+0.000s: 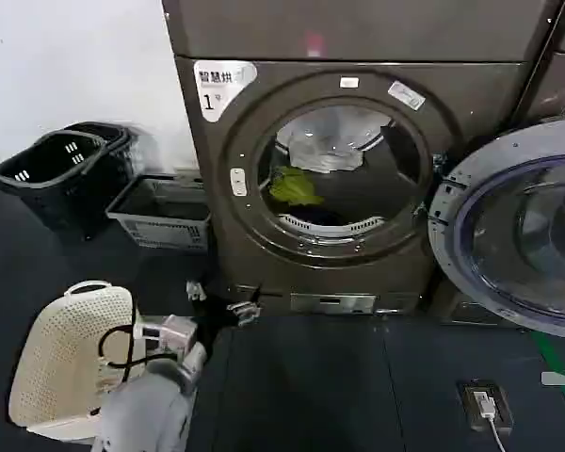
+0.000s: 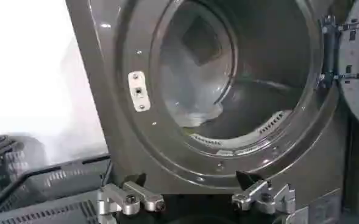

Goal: Grasp the clothes from the dryer.

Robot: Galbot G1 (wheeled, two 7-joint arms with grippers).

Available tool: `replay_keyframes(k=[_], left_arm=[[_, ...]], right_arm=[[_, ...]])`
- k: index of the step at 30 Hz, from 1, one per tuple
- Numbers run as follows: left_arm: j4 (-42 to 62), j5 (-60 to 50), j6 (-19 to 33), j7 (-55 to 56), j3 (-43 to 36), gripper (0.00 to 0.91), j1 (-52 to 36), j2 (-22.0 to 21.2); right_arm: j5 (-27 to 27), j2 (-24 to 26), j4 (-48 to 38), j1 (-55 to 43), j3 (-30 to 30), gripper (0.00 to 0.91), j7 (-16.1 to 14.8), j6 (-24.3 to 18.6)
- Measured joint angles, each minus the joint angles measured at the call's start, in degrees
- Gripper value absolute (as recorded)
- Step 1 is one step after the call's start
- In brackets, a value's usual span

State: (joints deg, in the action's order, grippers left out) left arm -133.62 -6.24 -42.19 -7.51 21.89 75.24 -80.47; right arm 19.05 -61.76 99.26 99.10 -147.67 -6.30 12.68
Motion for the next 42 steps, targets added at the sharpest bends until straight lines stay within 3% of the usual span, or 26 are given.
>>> replay_keyframes(k=[14, 42], left_arm=[[0.1, 0.02, 0.0, 0.19, -0.02, 0.907, 0.15, -0.44], [0.5, 0.46, 0.0, 0.4, 0.18, 0.907, 0.38, -0.67]], right_arm=[[0.81, 0.06, -0.69, 0.08, 0.64, 0.907, 1.72, -1.57], [1.16, -0.17, -1.03, 0.1, 0.8, 0.907, 1.66, -2.14]])
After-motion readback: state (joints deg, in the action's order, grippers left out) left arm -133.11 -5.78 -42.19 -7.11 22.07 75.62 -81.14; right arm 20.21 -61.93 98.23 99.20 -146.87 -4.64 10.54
